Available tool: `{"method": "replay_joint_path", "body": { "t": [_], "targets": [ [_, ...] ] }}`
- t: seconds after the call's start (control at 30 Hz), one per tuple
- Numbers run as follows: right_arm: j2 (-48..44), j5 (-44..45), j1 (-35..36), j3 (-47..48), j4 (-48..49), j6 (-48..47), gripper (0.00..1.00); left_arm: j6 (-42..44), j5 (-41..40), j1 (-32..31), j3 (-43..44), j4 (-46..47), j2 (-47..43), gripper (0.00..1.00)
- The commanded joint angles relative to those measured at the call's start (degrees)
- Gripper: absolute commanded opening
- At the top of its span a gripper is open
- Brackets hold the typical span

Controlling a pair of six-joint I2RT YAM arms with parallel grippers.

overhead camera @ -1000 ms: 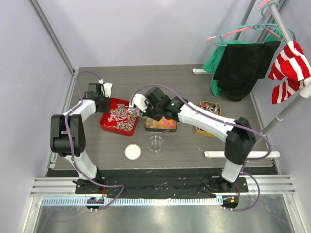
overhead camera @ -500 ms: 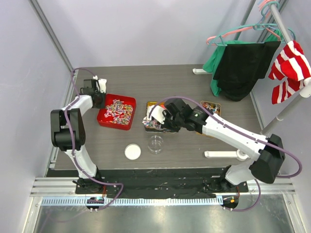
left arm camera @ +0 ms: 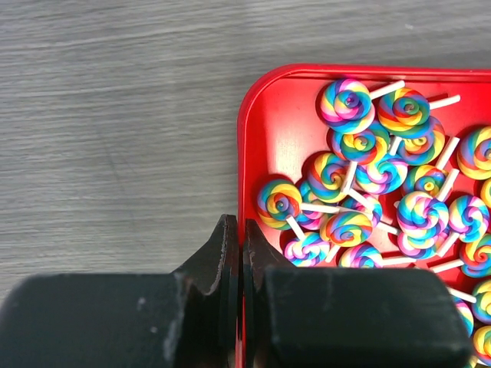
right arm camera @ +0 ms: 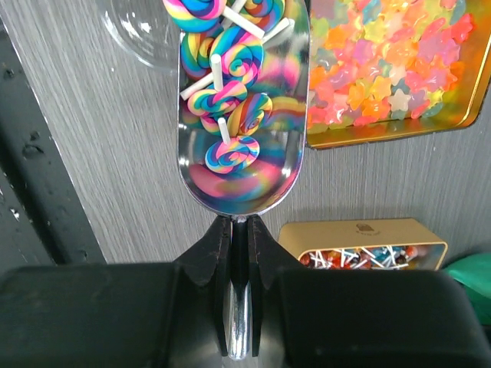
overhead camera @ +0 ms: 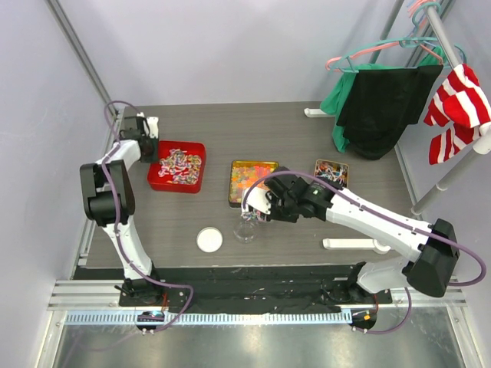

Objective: Pack the candies
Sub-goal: Place the fake candies in the packing bottle.

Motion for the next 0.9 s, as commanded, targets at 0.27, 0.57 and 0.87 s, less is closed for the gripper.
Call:
{"method": "replay_joint_path", "body": {
  "t": [0.27,0.57,0.87],
  "targets": [
    [1.7,12.9,6.3,1.0,-2.1,-4.1,0.01,-2.2,0.8,1.4,6.2,-1.2,1.5,0.00],
    [5.4,18.5,10.5,1.6,-2.0,-6.4,0.01,-1.8,0.0,1.6,10.2,-3.8,2.9,0.00],
    [9.7,25.2,14.0,3.3,-2.2,-10.3,0.01,-1.9,-0.3,1.8,10.4,-3.9,3.3,0.00]
  ]
}}
